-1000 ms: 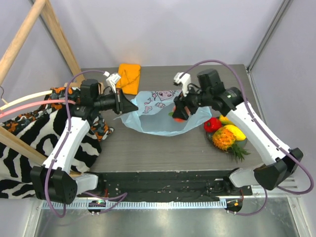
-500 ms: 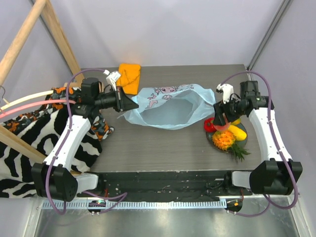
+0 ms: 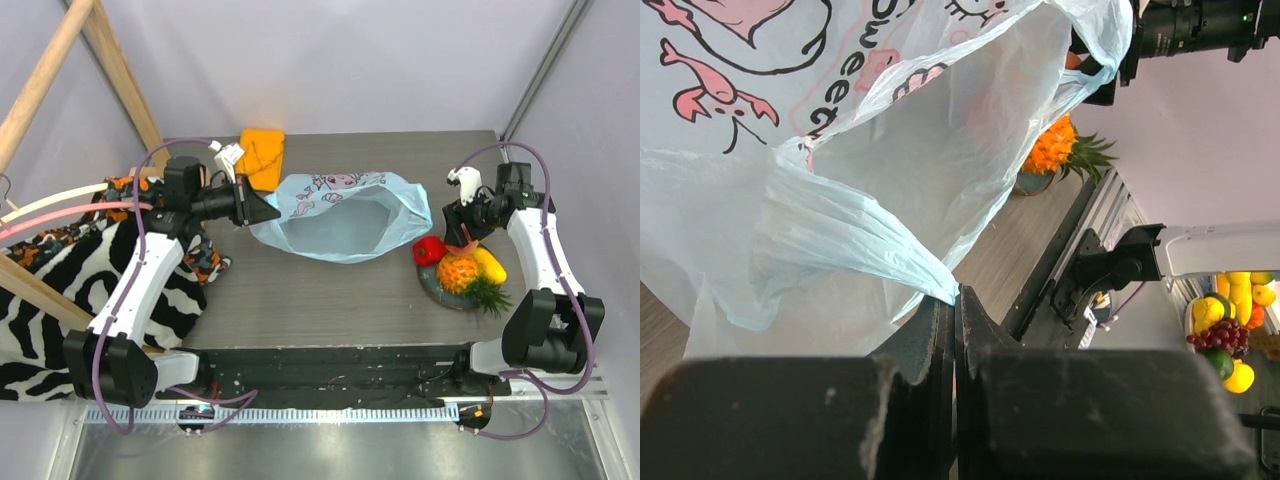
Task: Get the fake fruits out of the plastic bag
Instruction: Place the fake fruit on the plate.
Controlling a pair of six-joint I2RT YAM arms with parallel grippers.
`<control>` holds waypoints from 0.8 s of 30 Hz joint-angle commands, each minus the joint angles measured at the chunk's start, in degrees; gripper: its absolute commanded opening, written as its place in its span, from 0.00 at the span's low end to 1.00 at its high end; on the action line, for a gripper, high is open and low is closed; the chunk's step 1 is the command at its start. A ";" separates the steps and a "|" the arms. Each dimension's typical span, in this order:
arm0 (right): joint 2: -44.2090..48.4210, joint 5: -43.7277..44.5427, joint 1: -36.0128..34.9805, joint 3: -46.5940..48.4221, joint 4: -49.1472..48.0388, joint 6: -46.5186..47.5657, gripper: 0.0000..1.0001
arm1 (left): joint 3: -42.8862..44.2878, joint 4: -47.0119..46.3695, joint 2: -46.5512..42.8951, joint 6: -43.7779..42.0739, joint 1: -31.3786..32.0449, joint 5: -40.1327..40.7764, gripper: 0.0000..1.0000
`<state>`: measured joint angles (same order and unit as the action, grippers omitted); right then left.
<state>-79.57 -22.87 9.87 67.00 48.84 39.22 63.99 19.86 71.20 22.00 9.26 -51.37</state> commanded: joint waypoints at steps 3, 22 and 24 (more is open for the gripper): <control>-0.67 -2.34 0.50 1.73 2.66 2.79 0.34 | 2.99 0.01 0.08 -1.17 -0.64 0.49 0.00; -8.58 -2.88 5.51 6.92 0.03 6.04 0.38 | 2.63 -0.35 0.34 -0.82 -0.73 0.14 0.00; -8.85 -2.27 5.51 6.04 -0.58 6.39 0.40 | 2.55 -0.34 0.26 -0.82 -0.91 0.22 0.00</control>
<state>-88.03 -24.36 15.29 73.91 51.18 44.16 65.04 20.40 71.94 21.87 8.86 -50.98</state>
